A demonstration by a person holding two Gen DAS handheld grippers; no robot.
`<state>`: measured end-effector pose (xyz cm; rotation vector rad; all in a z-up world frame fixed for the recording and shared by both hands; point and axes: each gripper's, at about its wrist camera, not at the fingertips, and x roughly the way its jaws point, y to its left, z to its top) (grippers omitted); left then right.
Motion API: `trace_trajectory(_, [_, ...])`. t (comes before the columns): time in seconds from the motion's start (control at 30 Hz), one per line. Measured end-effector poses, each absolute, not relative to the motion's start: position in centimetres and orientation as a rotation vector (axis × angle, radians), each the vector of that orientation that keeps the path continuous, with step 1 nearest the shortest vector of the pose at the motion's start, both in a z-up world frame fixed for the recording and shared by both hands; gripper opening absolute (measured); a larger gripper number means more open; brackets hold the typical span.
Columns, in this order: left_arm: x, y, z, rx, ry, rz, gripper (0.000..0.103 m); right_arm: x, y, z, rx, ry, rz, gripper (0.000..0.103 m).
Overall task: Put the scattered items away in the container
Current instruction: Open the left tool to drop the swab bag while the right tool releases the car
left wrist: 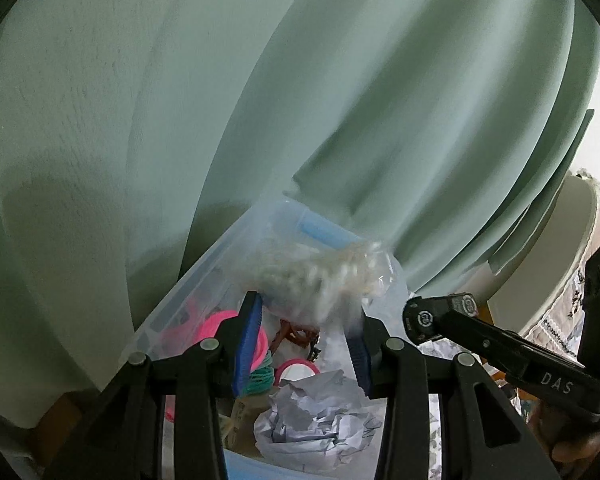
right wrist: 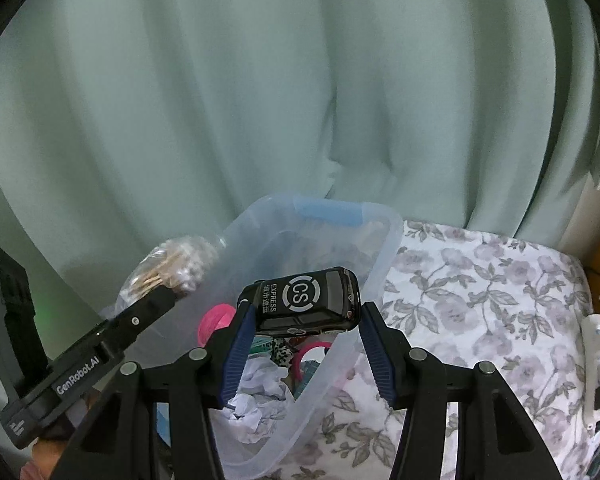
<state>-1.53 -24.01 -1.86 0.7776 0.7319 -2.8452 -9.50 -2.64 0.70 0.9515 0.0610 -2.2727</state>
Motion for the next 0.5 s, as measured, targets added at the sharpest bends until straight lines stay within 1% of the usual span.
trace_trajectory(0.5, [-3.1,-23.8,-3.1,0.846,0.747,-2.820,0.042,-11.0,-4.7,-0.9,0.997,0.128,-2.236,0.056])
